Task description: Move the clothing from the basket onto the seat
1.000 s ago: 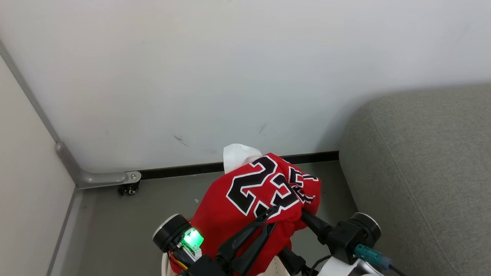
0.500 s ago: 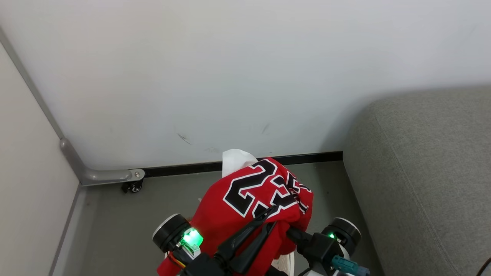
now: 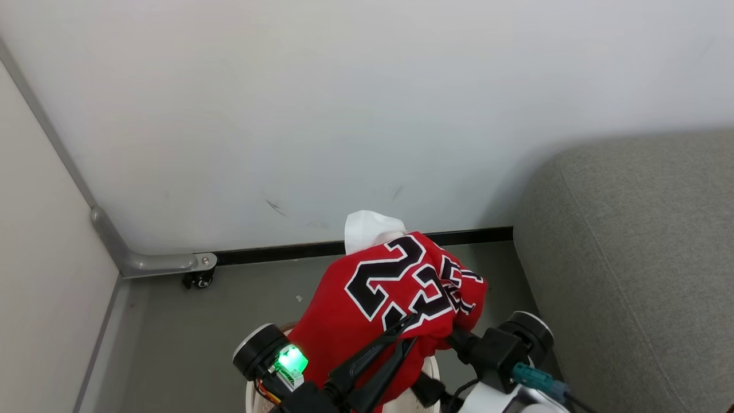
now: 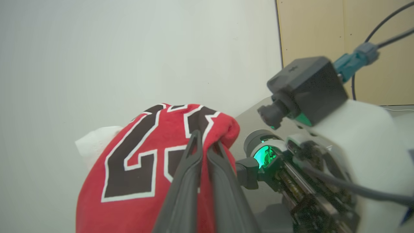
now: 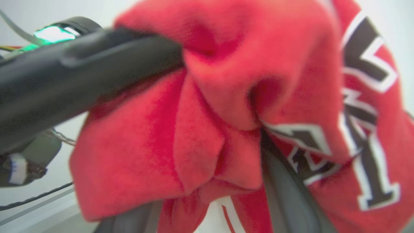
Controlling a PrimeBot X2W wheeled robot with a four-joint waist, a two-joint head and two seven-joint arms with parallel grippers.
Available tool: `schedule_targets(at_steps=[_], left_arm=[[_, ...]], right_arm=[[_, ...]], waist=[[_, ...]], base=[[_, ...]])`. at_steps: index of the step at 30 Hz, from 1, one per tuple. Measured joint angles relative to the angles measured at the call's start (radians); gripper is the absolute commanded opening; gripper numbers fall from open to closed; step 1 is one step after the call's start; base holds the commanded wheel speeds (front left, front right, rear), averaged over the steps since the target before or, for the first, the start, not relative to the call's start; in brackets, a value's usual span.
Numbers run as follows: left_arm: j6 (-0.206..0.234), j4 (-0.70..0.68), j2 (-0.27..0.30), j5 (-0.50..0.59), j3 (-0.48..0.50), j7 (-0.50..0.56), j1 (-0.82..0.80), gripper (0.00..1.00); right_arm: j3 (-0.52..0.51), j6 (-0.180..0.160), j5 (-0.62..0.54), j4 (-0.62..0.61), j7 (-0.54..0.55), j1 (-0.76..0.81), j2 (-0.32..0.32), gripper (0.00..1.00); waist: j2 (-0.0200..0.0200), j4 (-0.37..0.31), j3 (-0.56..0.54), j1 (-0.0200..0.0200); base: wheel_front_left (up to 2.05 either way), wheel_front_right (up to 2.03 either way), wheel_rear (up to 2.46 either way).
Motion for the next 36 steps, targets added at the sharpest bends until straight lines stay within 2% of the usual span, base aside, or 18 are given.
schedule_targets(at_steps=[1, 7, 14, 24, 28, 34, 35, 36], left_arm=[[0.0, 0.0, 0.0, 0.0, 0.0, 0.0, 0.0, 0.0], [0.0, 0.001, 0.001, 0.0, 0.004, 0.0, 0.0, 0.0], [0.0, 0.006, 0.002, 0.0, 0.008, 0.0, 0.0, 0.0], [0.002, 0.035, -0.001, 0.003, 0.07, 0.0, 0.002, 0.0], [0.001, 0.053, -0.001, 0.003, 0.069, 0.0, 0.005, 0.0], [0.001, 0.07, -0.007, 0.003, 0.063, 0.0, 0.005, 0.0], [0.001, 0.073, -0.008, 0.003, 0.063, 0.0, 0.005, 0.05], [0.001, 0.077, -0.009, 0.003, 0.062, 0.0, 0.005, 0.27]], right_arm=[[0.0, 0.0, 0.0, 0.0, 0.0, 0.0, 0.0, 0.0], [-0.097, 0.0, 0.021, -0.006, 0.0, 0.007, 0.009, 0.0], [-0.161, 0.001, 0.038, -0.015, 0.0, 0.019, 0.015, 0.0], [-0.189, 0.001, 0.098, -0.037, 0.0, 0.046, 0.021, 0.0], [-0.197, 0.001, 0.156, -0.059, 0.0, 0.05, 0.021, 0.0], [-0.204, 0.001, 0.17, -0.076, 0.0, 0.05, 0.021, 0.0], [-0.204, 0.001, 0.17, -0.076, 0.0, 0.05, 0.021, 0.0], [-0.204, 0.001, 0.17, -0.077, 0.0, 0.05, 0.021, 0.0]], waist=[[0.0, 0.0, 0.0, 0.0], [0.0, 0.001, -0.001, 0.0], [0.0, 0.003, -0.002, 0.0], [0.0, 0.002, -0.003, 0.0], [0.0, -0.001, -0.001, 0.0], [0.0, -0.007, 0.0, 0.0], [0.0, -0.007, -0.001, 0.0], [0.0, -0.007, -0.001, 0.0]], base=[[0.0, 0.0, 0.0], [0.0, 0.0, 0.0], [0.0, 0.0, 0.0], [0.0, 0.0, 0.0], [0.0, 0.0, 0.0], [0.0, 0.0, 0.0], [0.0, 0.0, 0.0], [0.0, 0.0, 0.0]])
